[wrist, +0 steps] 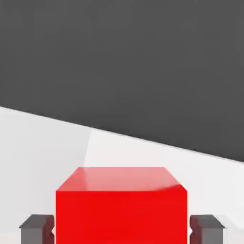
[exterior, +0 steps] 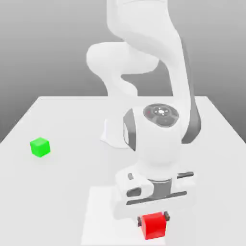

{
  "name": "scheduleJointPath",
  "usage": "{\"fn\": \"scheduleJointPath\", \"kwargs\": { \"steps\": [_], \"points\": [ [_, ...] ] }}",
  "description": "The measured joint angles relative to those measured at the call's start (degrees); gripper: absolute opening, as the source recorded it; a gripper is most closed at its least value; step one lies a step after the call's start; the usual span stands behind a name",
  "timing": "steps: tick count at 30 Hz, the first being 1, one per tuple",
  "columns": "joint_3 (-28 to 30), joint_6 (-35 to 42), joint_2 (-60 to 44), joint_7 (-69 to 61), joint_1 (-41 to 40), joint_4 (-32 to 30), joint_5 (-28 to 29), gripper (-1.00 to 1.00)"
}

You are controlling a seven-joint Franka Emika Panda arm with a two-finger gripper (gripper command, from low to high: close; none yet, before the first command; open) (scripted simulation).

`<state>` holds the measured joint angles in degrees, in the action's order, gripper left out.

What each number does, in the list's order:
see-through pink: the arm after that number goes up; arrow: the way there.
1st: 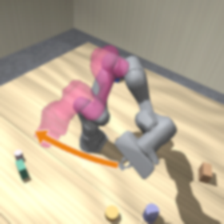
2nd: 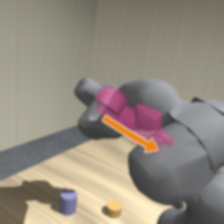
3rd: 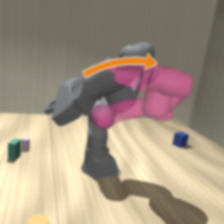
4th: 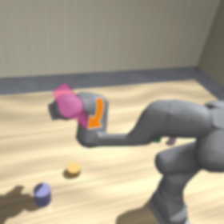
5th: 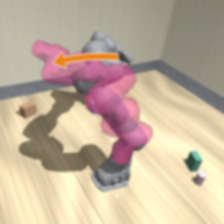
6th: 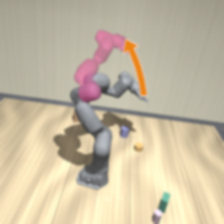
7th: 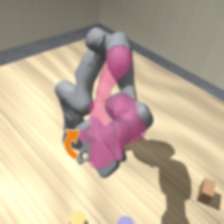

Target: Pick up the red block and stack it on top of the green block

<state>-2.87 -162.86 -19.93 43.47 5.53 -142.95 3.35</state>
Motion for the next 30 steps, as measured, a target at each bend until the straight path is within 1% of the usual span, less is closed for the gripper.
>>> {"fn": "scheduleJointPath", "kwargs": {
  "steps": [3, 8, 13, 17, 20, 30],
  "points": [
    [0.0, -0.4, -0.5, 0.1, 0.0, 0.1, 0.1, -1.00],
    [-0.8, 7.0, 8.3, -0.9, -0.7, -1.4, -1.5, -1.00],
    [6.6, 8.4, 13.6, 9.1, -5.9, -5.1, -0.4, -1.00],
    [12.1, 8.8, 17.4, 19.2, -14.0, -8.4, 1.8, -1.00],
    [15.0, 9.0, 20.2, 27.1, -20.1, -10.8, 3.8, -1.00],
    [23.0, 9.9, 29.6, 52.7, -39.3, -19.0, 9.5, -1.00]
  ]
}}
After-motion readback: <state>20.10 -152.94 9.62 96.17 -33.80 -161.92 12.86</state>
